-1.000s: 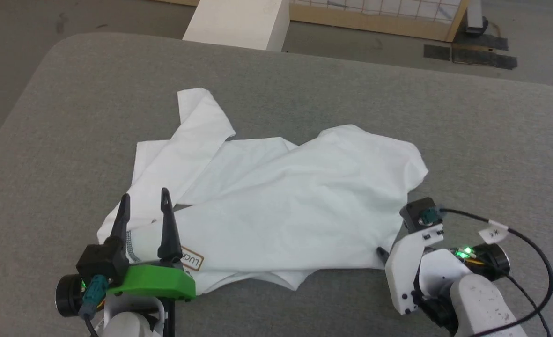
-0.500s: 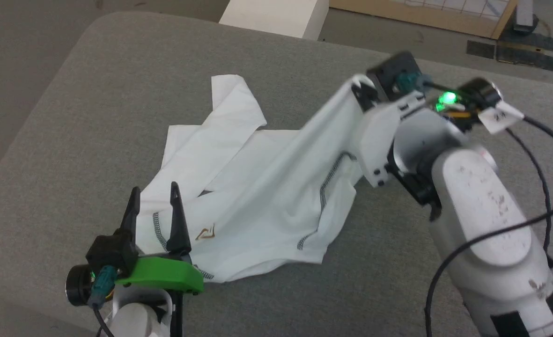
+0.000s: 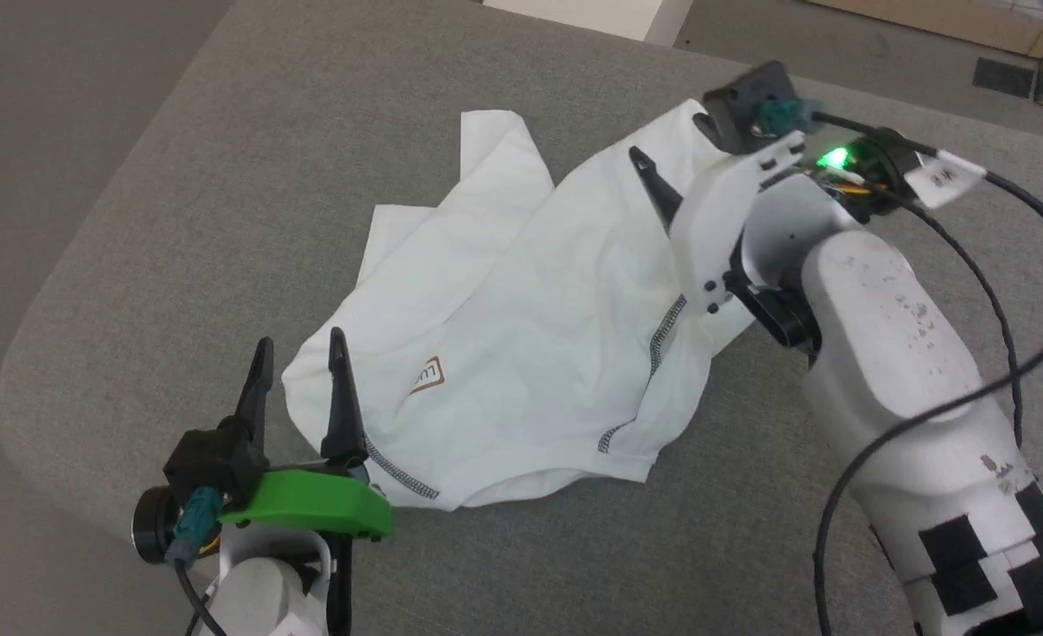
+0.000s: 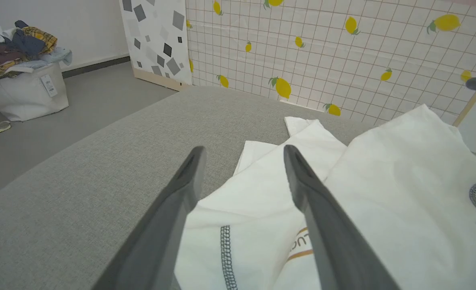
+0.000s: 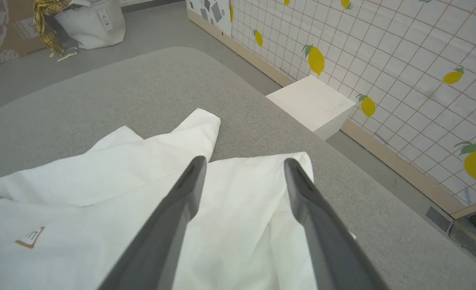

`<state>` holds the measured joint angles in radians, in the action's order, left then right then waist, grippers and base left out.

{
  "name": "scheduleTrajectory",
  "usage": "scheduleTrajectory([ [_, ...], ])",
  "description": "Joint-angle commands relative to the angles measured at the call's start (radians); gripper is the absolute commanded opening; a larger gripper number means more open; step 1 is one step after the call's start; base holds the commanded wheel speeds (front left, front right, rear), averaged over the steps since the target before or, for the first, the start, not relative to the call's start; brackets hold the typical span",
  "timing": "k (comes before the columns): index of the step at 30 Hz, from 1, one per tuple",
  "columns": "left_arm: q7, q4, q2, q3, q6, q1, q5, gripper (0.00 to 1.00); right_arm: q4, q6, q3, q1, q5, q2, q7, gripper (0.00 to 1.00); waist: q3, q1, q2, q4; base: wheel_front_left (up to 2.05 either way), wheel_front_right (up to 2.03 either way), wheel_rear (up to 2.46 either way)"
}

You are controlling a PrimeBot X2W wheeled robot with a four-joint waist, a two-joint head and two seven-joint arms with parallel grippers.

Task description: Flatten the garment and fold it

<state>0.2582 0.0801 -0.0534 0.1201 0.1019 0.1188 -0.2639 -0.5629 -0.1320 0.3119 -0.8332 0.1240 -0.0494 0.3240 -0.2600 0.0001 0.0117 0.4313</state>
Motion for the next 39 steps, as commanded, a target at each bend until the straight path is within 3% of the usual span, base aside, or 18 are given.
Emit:
scheduleTrajectory([
  [1,0.004,-0.007,0.003,-0.006,0.006,-0.003,0.012,1.00,0.028,0.001,-0.023,0.051,-0.006,-0.002,-0.039,1.00,0.021,-0.0001,-0.0117,-0.010,0.00,0.00,0.00],
  [8,0.004,-0.020,0.003,-0.032,0.003,-0.033,0.033,1.00,0.268,0.001,-0.126,0.373,-0.013,-0.001,-0.170,1.00,0.065,-0.0001,-0.0117,-0.036,0.00,0.00,0.00],
  [15,0.004,-0.020,0.003,-0.037,-0.012,-0.039,0.044,1.00,0.393,0.001,-0.117,0.576,0.027,-0.001,-0.159,1.00,0.073,-0.0001,-0.0117,-0.043,0.00,0.00,0.00],
  [22,0.004,-0.011,0.003,-0.015,-0.020,-0.028,0.037,1.00,0.351,0.001,-0.105,0.521,0.006,-0.001,-0.087,1.00,0.058,-0.0001,-0.0117,-0.011,0.00,0.00,0.00],
  [32,0.004,-0.005,0.003,0.004,-0.011,-0.005,0.009,1.00,0.110,0.001,-0.091,0.290,0.004,-0.001,0.088,1.00,0.020,-0.0001,-0.0117,0.037,0.00,0.00,0.00],
  [35,0.004,-0.003,0.003,0.007,-0.004,-0.002,0.003,1.00,0.061,0.001,-0.068,0.247,0.001,-0.001,0.106,0.00,0.019,-0.0001,-0.0117,0.039,0.00,0.00,0.00],
  [39,0.004,0.000,0.003,-0.003,0.006,-0.014,0.005,1.00,0.034,0.001,-0.089,0.241,0.006,-0.001,0.084,0.00,0.042,-0.0001,-0.0117,0.023,0.00,0.00,0.00],
])
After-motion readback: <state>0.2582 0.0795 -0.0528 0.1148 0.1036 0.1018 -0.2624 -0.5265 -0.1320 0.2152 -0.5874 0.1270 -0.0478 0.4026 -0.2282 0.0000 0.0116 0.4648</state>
